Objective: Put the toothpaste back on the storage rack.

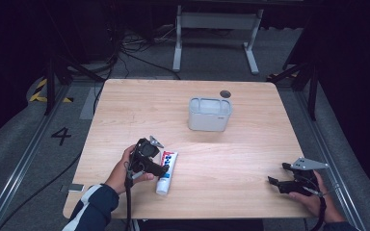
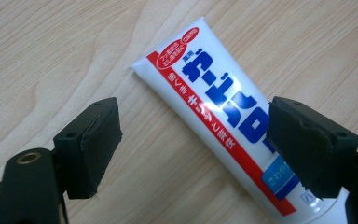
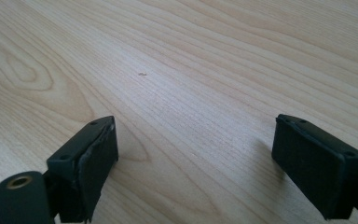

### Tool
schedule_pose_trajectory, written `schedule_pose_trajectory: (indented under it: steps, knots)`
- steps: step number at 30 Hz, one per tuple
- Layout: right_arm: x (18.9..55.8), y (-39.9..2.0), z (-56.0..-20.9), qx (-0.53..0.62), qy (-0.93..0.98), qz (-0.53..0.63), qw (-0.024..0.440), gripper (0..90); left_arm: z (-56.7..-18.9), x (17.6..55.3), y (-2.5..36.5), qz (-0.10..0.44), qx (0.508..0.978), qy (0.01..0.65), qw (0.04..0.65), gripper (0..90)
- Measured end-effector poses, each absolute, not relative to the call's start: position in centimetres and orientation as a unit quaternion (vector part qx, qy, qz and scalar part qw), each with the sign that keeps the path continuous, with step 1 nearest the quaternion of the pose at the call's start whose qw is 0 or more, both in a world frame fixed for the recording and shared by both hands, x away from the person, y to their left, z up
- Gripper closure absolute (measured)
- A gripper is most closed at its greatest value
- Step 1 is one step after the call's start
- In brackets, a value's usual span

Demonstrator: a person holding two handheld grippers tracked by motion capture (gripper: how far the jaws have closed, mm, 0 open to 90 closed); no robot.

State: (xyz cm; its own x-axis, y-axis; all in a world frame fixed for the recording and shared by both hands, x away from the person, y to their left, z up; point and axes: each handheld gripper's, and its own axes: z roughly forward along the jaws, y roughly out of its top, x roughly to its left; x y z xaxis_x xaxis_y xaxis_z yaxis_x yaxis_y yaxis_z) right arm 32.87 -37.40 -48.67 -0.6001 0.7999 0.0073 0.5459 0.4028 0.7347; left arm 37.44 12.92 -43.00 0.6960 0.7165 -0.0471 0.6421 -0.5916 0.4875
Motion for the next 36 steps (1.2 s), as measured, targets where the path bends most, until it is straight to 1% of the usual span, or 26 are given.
schedule_pose_trajectory:
  steps: [4,10,15,21,26,29,33,36]
  knots:
    - [32.9,-37.4,-48.7,0.410,0.819,0.360,0.176,14.5,-43.1,38.0,12.3,0.071,0.885,0.396,0.235,18.7]
    - [32.9,-37.4,-48.7,0.410,0.819,0.360,0.176,14.5,-43.1,38.3,11.5,0.061,0.886,0.401,0.223,18.5]
    - [32.9,-37.4,-48.7,0.410,0.819,0.360,0.176,14.5,-43.5,38.7,10.4,0.057,0.888,0.408,0.202,18.2]
    - [32.9,-37.4,-48.7,0.410,0.819,0.360,0.176,14.5,-44.3,39.5,9.7,0.045,0.877,0.445,0.177,18.1]
    - [32.9,-37.4,-48.7,0.409,0.819,0.360,0.176,14.5,-44.9,39.8,9.2,0.023,0.863,0.481,0.157,18.4]
    - [32.9,-37.4,-48.7,0.410,0.819,0.360,0.176,14.5,-44.8,39.9,9.2,0.025,0.864,0.480,0.150,18.9]
    - [32.9,-37.4,-48.7,0.409,0.819,0.360,0.176,14.5,-44.7,40.3,9.1,0.023,0.855,0.493,0.156,23.2]
    - [32.9,-37.4,-48.7,0.409,0.820,0.361,0.176,14.5,-44.7,40.4,8.9,0.031,0.852,0.499,0.156,23.8]
